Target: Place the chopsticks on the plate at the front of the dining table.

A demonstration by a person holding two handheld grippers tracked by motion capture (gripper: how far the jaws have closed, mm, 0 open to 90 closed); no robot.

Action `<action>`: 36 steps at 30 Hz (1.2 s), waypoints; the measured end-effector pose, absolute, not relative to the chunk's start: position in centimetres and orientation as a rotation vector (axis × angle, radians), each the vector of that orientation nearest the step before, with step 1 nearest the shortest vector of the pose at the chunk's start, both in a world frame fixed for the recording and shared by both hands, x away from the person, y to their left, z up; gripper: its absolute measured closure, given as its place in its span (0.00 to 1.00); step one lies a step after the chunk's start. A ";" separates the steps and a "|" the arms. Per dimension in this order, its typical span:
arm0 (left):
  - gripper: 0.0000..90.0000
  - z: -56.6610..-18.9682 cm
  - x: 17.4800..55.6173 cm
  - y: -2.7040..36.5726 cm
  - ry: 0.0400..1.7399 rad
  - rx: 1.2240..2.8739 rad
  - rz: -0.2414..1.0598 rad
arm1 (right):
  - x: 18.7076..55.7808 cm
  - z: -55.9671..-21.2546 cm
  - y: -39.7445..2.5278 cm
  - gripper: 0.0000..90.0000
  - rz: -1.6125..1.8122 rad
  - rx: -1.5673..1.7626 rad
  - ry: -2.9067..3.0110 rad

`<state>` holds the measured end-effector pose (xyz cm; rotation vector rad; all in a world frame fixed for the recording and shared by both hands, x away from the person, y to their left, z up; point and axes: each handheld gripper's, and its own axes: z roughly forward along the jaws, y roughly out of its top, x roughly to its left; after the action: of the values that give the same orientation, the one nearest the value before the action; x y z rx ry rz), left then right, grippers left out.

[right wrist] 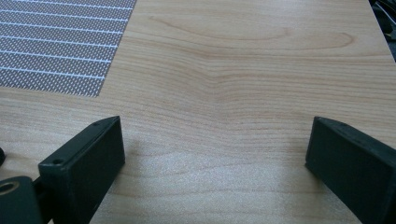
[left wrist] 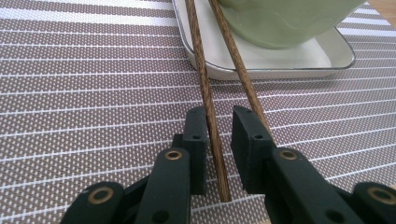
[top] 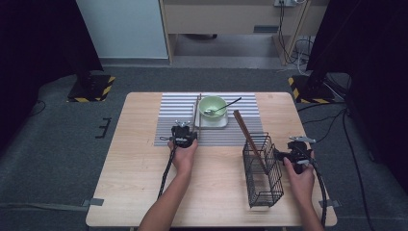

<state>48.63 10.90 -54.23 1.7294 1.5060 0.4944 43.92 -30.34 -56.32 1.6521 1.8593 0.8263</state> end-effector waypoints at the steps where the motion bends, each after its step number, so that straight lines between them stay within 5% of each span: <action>1: 0.84 -54.2 48.6 10.8 1.505 1.728 0.492 | 43.9 -56.3 -30.3 0.05 0.826 1.652 1.859; 36: 0.78 -54.4 48.2 10.2 1.471 1.746 0.485 | 43.9 -56.3 -30.3 0.05 0.826 1.652 1.859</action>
<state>48.21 10.19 -54.38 1.7457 1.4712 0.4853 43.92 -30.34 -56.32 1.6518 1.8595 0.8263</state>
